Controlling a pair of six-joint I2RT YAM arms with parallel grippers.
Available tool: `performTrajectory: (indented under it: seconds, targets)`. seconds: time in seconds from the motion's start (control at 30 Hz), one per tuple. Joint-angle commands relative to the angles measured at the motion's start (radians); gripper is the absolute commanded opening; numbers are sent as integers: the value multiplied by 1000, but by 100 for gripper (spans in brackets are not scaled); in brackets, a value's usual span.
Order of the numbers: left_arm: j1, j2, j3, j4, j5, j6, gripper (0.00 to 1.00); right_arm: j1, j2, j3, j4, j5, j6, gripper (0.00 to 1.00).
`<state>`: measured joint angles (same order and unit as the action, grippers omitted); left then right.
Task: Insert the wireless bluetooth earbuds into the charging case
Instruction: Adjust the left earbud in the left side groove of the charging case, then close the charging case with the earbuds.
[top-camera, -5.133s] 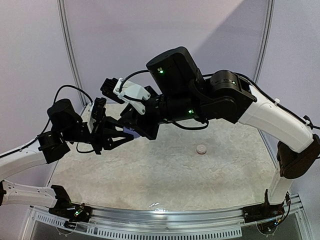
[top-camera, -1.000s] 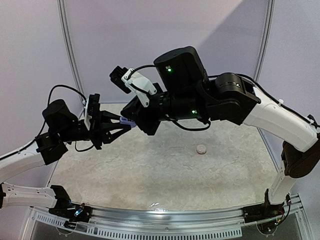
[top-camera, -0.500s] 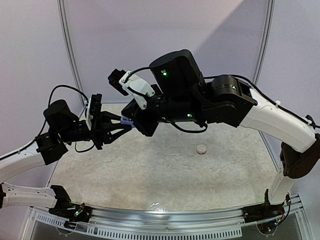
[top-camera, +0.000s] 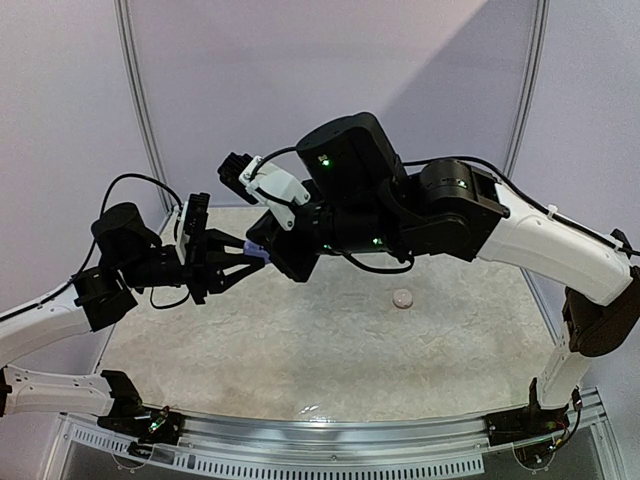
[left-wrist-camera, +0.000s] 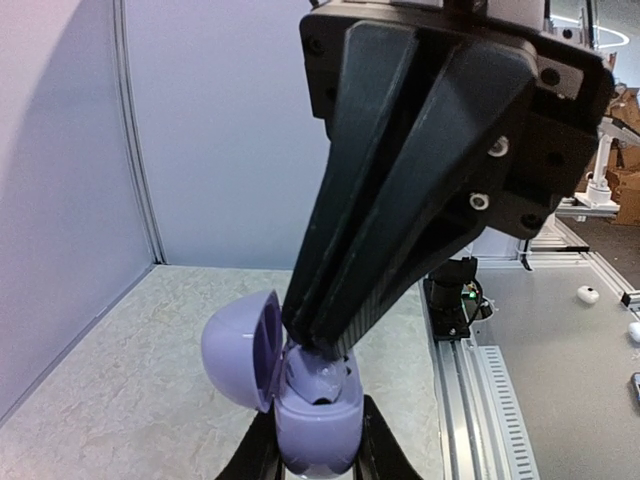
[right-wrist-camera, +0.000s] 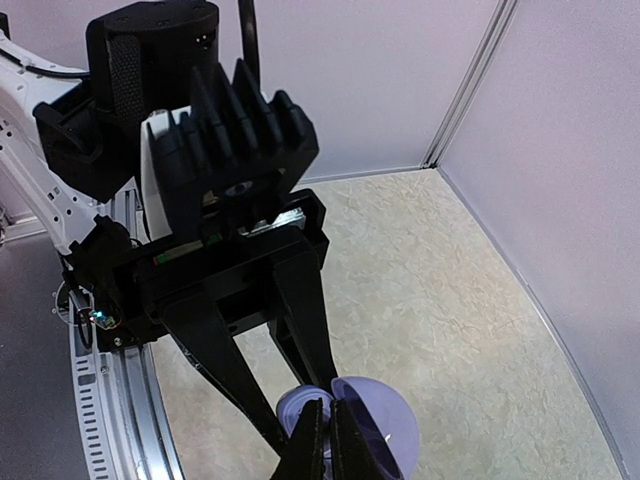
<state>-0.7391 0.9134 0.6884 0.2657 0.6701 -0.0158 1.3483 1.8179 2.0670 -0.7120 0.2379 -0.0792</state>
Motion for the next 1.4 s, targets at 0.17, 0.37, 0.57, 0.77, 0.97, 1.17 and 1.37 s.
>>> performTrajectory:
  seconds: [0.17, 0.37, 0.57, 0.77, 0.97, 1.17, 1.37]
  targets:
    - [12, -21, 16, 122, -4, -25, 0, 12, 29, -7, -115, -23, -11, 10]
    - [12, -21, -1, 86, 10, 12, 0, 12, 7, 12, -65, 5, 11, 17]
    - [11, -16, -46, 51, 30, 102, 0, 12, -5, 116, 21, 45, -42, 26]
    - [12, -19, -46, 28, 44, 131, 0, 3, -48, 115, 108, -5, -23, 33]
    - [6, -32, -21, -95, 74, 560, 0, -72, -16, 110, -31, -57, 151, 30]
    - [4, -39, -4, -210, 23, 986, 0, -78, 93, 160, -156, -139, 207, 27]
    - [3, -42, -6, -208, -20, 1091, 0, -78, 143, 156, -190, -259, 228, 25]
